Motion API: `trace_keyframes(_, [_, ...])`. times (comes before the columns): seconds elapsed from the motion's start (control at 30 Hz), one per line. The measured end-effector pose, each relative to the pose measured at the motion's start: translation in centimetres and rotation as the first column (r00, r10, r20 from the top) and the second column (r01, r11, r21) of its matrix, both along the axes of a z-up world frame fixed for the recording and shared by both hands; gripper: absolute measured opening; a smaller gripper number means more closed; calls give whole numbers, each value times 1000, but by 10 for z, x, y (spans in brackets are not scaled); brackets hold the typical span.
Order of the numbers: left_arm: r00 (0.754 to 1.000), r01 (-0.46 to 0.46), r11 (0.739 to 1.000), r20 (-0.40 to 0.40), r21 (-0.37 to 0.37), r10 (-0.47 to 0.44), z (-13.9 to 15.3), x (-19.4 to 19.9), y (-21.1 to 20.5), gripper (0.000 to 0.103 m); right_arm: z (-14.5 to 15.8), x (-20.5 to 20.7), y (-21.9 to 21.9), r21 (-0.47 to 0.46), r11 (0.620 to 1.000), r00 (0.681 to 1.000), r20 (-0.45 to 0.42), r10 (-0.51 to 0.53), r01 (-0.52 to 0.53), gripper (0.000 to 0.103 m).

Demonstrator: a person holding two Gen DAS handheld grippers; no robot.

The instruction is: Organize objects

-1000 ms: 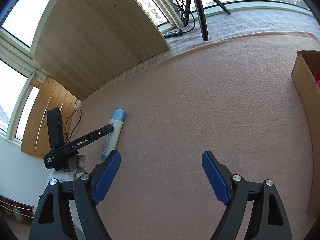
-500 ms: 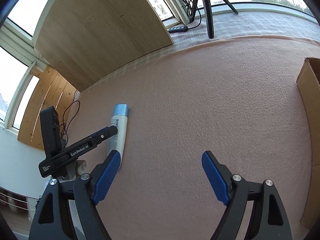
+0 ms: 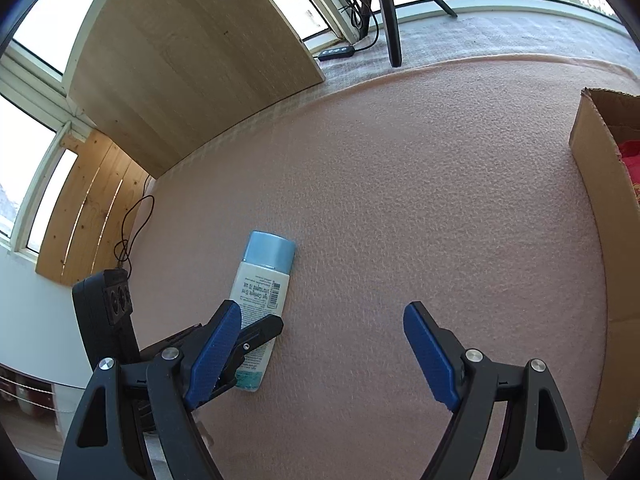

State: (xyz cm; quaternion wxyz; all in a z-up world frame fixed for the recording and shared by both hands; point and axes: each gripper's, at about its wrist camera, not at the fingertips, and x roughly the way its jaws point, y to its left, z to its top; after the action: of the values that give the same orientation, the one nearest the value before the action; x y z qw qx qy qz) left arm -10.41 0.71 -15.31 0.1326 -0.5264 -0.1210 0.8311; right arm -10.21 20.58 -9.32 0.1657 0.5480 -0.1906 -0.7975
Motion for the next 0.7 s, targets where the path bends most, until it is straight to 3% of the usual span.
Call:
trace_keyframes(0.47, [997,61,997,41,45,-63,2,42,42,31,-18,18,22,-1,1000,999,37,-13,14,80])
trace_keyframes(0.7, [999,52,999,12,-10,-52,17,50,35,48,-23,18,13,-9,1000,999,45,20,-20,80])
